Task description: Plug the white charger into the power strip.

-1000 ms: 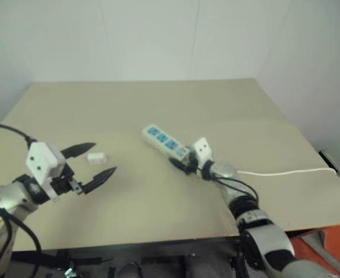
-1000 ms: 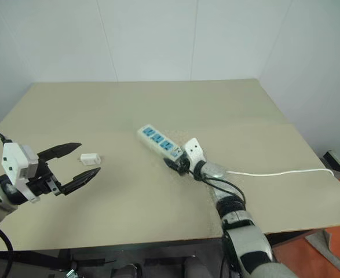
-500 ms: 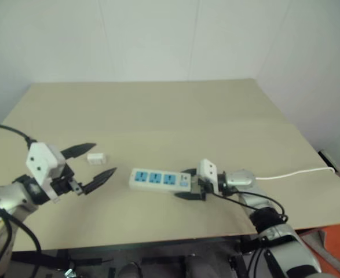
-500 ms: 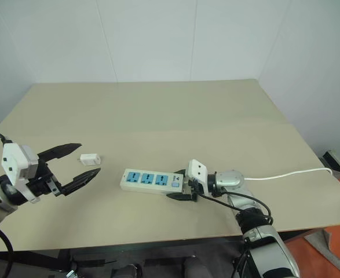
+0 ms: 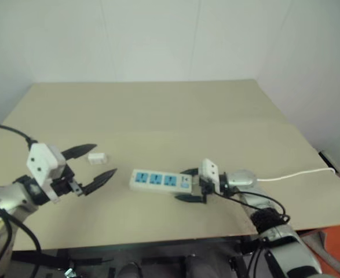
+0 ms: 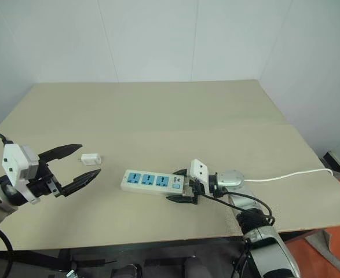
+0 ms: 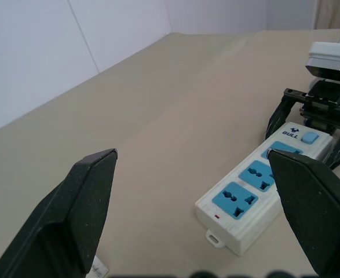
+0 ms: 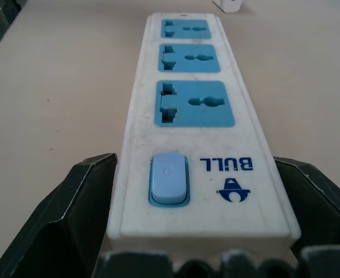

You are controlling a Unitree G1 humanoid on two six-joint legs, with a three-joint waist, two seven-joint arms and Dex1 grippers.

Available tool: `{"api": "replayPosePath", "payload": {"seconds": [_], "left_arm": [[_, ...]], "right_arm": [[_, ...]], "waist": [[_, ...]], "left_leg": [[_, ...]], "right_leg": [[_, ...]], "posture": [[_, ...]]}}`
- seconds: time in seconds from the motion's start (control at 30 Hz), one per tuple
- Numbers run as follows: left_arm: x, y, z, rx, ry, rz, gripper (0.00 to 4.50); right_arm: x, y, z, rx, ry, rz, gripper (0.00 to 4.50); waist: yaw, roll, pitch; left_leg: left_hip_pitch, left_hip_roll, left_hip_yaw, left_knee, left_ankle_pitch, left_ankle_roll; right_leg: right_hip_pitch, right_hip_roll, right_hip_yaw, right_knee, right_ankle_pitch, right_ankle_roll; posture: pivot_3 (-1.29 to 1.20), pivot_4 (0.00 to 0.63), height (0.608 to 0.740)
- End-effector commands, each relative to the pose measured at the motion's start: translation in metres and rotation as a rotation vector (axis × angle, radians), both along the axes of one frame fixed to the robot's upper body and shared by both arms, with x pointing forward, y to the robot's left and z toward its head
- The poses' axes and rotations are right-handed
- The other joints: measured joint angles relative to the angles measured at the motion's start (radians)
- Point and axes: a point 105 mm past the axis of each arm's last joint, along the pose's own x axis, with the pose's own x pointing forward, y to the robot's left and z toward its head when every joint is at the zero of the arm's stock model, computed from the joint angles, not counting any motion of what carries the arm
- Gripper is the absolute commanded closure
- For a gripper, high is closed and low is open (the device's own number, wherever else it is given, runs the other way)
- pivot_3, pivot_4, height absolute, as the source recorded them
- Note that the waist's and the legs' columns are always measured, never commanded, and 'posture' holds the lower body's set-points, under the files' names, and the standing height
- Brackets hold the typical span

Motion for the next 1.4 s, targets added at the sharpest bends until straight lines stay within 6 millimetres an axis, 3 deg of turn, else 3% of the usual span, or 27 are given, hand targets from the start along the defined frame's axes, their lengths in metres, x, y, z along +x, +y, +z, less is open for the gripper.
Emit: {"api": "replayPosePath", "payload": {"seconds": [0.03, 0.33, 0.6, 0.77, 0.87, 1.17, 1.4], "left_arm": [[0.000, 0.000, 0.009, 0.016, -0.035, -0.009, 0.00], [0.001, 0.002, 0.010, 0.035, -0.035, -0.013, 0.00], [0.002, 0.005, 0.012, 0.054, -0.027, -0.027, 0.00], [0.002, 0.011, 0.013, 0.076, -0.006, -0.044, 0.00], [0.008, 0.018, 0.016, 0.088, 0.008, -0.059, 0.00], [0.058, 0.046, 0.050, 0.369, 0.076, -0.097, 0.00], [0.102, 0.054, 0.061, 0.848, 0.235, -0.130, 0.00]], "right_arm": [[-0.002, 0.008, 0.003, 0.058, 0.013, -0.020, 0.02], [-0.003, 0.022, -0.021, 0.096, 0.083, -0.086, 0.02], [-0.008, 0.030, -0.031, 0.028, 0.079, -0.005, 0.02], [-0.004, 0.029, -0.030, -0.001, 0.046, 0.032, 1.08], [-0.001, 0.029, -0.025, -0.006, 0.028, 0.053, 1.08], [0.001, 0.039, -0.003, 0.007, -0.025, 0.166, 1.08], [-0.004, 0.048, -0.002, 0.000, -0.034, 0.220, 1.08]], "waist": [[-0.001, 0.000, 0.000], [-0.005, -0.001, -0.001], [-0.008, -0.010, -0.006], [-0.013, -0.012, -0.008], [-0.015, -0.012, -0.008], [-0.012, -0.011, -0.007], [-0.003, -0.011, -0.007]], "left_leg": [[0.000, 0.000, 0.000, 0.000, 0.000, 0.000], [0.001, 0.000, 0.000, 0.000, 0.000, 0.000], [0.006, 0.002, 0.001, 0.000, 0.000, 0.000], [0.006, 0.002, 0.002, -0.001, 0.000, 0.000], [0.006, 0.002, 0.002, -0.001, 0.000, 0.000], [0.003, 0.002, 0.002, -0.002, 0.000, 0.000], [-0.002, 0.001, 0.001, 0.000, 0.000, 0.000]], "right_leg": [[0.000, 0.000, 0.000, 0.000, 0.000, 0.000], [0.000, 0.000, 0.001, 0.000, 0.000, 0.000], [0.003, 0.001, 0.001, 0.001, 0.000, -0.001], [0.003, 0.001, 0.001, 0.001, 0.000, -0.001], [0.003, 0.001, 0.001, 0.001, 0.000, -0.001], [0.000, 0.001, 0.001, 0.000, 0.000, -0.001], [-0.002, 0.002, 0.000, 0.001, 0.000, 0.000]], "posture": [[0.00, 0.150, 0.740], [0.00, 0.150, 0.740], [0.00, 0.150, 0.740], [0.00, 0.150, 0.740], [0.00, 0.150, 0.740], [0.00, 0.150, 0.740], [0.00, 0.150, 0.740]]}}
